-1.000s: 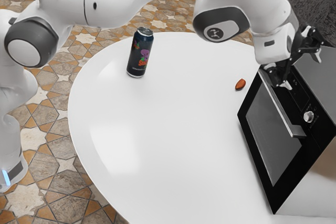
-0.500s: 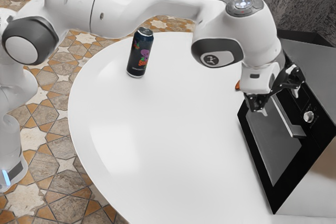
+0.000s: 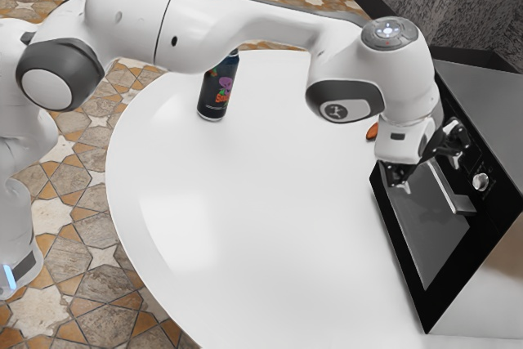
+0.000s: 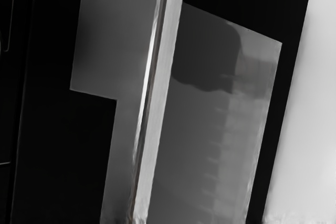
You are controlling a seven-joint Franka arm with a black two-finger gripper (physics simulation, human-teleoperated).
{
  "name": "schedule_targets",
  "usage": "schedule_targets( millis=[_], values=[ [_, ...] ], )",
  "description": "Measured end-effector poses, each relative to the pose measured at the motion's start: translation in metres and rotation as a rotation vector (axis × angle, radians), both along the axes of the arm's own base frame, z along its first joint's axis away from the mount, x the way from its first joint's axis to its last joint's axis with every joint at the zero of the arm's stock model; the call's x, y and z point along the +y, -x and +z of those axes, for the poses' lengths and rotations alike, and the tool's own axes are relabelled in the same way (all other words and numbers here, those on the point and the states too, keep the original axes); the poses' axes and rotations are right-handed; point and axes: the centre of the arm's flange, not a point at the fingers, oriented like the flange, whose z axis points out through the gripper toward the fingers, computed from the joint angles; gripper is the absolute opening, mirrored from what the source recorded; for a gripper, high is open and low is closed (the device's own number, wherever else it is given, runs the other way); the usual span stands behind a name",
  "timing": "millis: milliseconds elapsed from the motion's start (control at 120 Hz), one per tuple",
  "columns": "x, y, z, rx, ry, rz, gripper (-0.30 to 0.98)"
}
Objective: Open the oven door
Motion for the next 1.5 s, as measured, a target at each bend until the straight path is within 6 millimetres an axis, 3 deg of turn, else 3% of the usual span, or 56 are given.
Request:
schedule_targets(
  millis=[508,642,850,1100,1175,1217,1242,1267,1300,1333,1375,1425,1500],
  values=[
    [0.006,-0.002,-0.023,0.057,0.016,-0.001,0.69],
    [0.008,0.014,-0.020,0.075,0.026,-0.016,0.65],
    [0.000,0.071,-0.015,0.084,-0.030,-0.098,0.66],
    [-0.012,0.195,-0.036,0.072,-0.173,-0.252,0.68],
    [-0.018,0.224,-0.017,0.026,-0.179,-0.271,0.69],
    [-0.018,0.237,0.004,-0.012,-0.163,-0.271,0.69],
    [-0.015,0.240,0.026,-0.045,-0.143,-0.257,0.68],
    [-0.011,0.238,0.063,-0.091,-0.109,-0.226,0.68],
    [0.000,0.229,0.127,-0.156,-0.045,-0.149,0.68],
    [0.022,0.208,0.192,-0.207,0.019,-0.020,0.69],
    [0.069,0.176,0.243,-0.221,0.094,0.174,0.68],
    [0.157,0.140,0.254,-0.150,0.179,0.432,0.68],
    [0.303,0.101,0.221,0.002,0.277,0.804,0.69]
  ],
)
